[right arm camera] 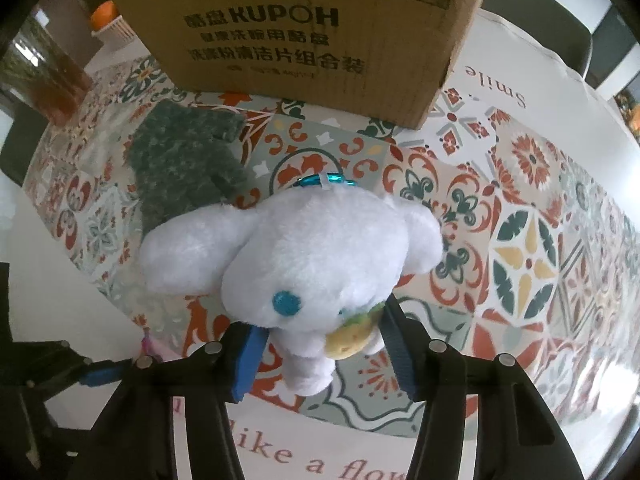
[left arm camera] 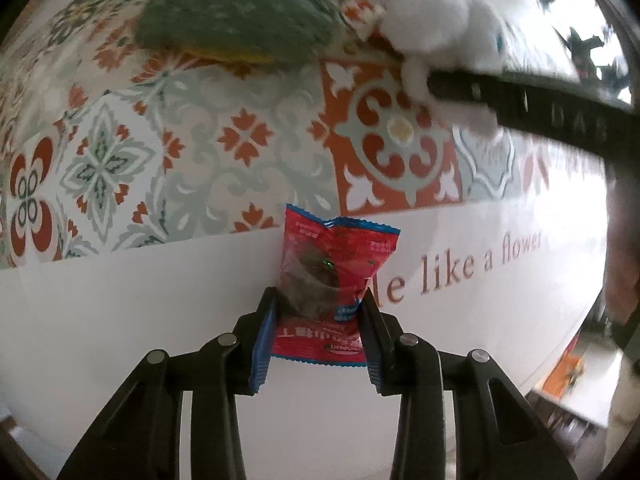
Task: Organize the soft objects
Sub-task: 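Lift the plush toy and snack packet and carry them over the box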
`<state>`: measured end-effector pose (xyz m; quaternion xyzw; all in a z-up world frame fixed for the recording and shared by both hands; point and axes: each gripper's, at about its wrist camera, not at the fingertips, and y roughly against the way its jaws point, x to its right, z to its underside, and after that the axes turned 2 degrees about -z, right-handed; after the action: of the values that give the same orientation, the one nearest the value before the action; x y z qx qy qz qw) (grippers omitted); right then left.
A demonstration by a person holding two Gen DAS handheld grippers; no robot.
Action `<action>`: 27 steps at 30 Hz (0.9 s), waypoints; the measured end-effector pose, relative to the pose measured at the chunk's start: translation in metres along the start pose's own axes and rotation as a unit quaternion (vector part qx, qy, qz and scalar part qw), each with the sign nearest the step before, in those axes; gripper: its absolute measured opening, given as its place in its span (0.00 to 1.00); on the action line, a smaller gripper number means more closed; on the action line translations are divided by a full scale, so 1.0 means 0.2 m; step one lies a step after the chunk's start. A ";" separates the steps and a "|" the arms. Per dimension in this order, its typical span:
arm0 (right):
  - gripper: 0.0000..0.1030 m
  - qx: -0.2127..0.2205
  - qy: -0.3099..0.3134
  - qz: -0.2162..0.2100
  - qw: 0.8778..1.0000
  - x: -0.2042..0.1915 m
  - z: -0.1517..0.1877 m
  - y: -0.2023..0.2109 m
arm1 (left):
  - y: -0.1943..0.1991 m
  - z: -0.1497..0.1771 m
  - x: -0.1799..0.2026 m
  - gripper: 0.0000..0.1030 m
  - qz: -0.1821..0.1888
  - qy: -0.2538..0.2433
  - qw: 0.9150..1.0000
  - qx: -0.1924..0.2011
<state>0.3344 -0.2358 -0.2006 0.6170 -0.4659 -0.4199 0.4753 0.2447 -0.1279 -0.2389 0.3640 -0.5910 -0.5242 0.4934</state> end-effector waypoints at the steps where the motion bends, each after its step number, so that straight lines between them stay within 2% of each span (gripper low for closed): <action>1: 0.53 0.005 -0.005 -0.002 1.000 0.00 0.01 0.00 | 0.01 0.01 -0.02 0.36 0.004 0.008 1.000 0.010; 6: 0.52 0.027 -0.032 -0.017 0.999 0.01 0.08 0.05 | 0.04 0.06 -0.16 0.36 0.016 0.050 0.997 0.054; 12: 0.52 0.054 -0.075 -0.039 0.995 0.02 0.15 0.11 | 0.16 0.07 -0.28 0.36 0.010 0.073 0.992 0.102; 24: 0.51 0.120 -0.151 -0.072 0.979 0.05 0.20 0.24 | 0.45 0.06 -0.33 0.36 -0.016 0.063 0.981 0.183; 27: 0.51 0.140 -0.159 -0.072 0.975 0.04 0.20 0.29 | 0.48 -0.03 -0.23 0.36 -0.024 0.056 0.977 0.204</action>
<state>0.2868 -0.2585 -0.1532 0.6346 -0.5441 -0.4761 0.2730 0.2709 -0.0678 -0.1548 0.4999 -0.6479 -0.3829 0.4286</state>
